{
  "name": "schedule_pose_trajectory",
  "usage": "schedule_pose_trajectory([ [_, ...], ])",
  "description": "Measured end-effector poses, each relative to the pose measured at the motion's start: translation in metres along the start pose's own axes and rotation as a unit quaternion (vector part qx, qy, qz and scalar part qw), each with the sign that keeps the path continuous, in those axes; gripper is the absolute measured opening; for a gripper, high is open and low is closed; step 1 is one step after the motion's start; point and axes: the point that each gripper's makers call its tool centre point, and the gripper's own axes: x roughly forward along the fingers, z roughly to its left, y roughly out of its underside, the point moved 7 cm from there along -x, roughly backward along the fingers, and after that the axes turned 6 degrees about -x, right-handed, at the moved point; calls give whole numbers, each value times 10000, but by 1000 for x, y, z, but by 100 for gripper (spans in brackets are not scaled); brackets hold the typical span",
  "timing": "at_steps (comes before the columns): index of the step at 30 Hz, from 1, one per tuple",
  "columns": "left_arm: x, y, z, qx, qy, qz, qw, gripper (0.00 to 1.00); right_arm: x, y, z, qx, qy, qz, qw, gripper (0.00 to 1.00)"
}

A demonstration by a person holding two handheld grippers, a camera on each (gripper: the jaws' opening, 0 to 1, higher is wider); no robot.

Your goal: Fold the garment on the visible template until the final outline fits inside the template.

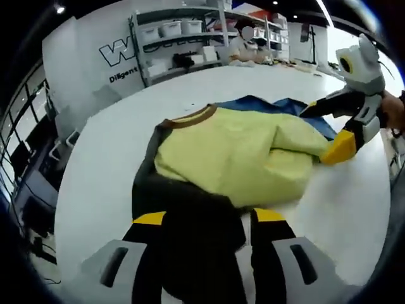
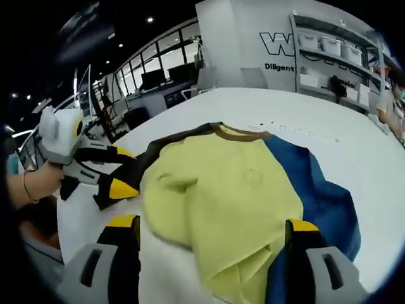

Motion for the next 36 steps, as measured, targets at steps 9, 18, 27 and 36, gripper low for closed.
schedule_pose_trajectory([
  [9,3,2,0,-147,71,-112,9998,6,-3,6,0,-87,114,-55,9999,81],
  [18,-10,5,22,-30,-259,-89,9996,1,-6,9,1,-37,140,-37,9999,79],
  [27,-24,3,64,-505,-609,-263,9965,1,-11,10,1,-74,215,-4,9997,79],
  [36,-32,-3,98,-1009,-736,-440,9912,1,-11,18,1,-84,202,171,9996,79],
])
